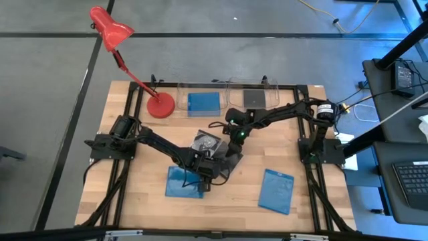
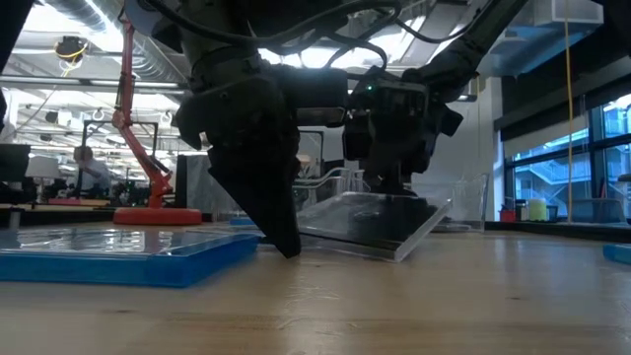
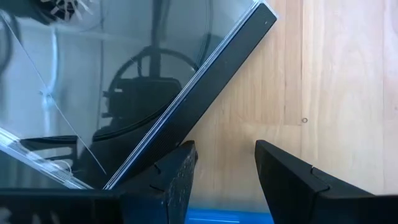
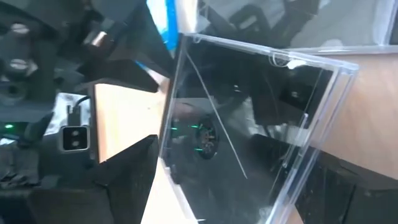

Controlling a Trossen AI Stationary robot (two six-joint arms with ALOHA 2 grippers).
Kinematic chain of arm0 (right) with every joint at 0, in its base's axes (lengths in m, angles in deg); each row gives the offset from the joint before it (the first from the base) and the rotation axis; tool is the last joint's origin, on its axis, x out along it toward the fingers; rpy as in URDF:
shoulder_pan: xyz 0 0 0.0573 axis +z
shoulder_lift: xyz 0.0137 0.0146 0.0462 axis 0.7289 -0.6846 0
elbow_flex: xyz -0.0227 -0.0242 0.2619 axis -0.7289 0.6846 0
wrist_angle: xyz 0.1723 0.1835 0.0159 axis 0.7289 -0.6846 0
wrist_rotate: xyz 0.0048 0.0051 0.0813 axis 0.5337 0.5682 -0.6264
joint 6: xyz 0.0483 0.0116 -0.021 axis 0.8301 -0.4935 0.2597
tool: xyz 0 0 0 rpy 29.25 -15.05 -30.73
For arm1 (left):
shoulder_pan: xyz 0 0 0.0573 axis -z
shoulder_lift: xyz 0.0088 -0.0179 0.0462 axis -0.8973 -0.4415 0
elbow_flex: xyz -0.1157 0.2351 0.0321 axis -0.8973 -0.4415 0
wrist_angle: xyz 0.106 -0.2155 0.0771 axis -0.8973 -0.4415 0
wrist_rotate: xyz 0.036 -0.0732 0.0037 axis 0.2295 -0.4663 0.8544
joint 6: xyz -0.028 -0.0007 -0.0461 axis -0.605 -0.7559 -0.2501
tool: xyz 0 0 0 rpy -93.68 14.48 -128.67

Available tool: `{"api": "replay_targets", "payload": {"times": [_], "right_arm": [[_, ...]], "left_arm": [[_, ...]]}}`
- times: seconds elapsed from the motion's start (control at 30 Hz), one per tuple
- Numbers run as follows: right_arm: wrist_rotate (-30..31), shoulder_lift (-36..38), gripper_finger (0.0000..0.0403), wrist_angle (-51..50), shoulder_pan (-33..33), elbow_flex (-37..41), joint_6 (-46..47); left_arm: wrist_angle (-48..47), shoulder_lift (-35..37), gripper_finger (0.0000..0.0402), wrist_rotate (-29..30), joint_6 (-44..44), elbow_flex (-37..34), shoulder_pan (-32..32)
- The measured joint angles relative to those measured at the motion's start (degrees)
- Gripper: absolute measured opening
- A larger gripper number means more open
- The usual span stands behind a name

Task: Pick & place jewel cases by type
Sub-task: Put the right black cd case into the right transparent bin

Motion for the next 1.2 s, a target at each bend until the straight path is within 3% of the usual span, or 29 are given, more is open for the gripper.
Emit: {"api": "replay_targets", "payload": {"times": [0.2, 0.7, 1.2], "right_arm": [[1.19, 0.00, 0.0290, -0.37, 0.00, 0.00, 0.28], [1.01, 0.02, 0.0139, -0.67, -0.04, 0.00, -0.10], [0.72, 0.09, 0.0117, -0.65, -0.04, -0.04, 0.07]], "left_arm": [[0.04, 0.00, 0.0168, -0.03, 0.00, 0.00, 0.00], [1.05, 0.00, 0.0168, 0.39, 0.09, -0.07, 0.00], [1.14, -0.02, 0.0169, -0.72, 1.67, -0.07, -0.10]]}}
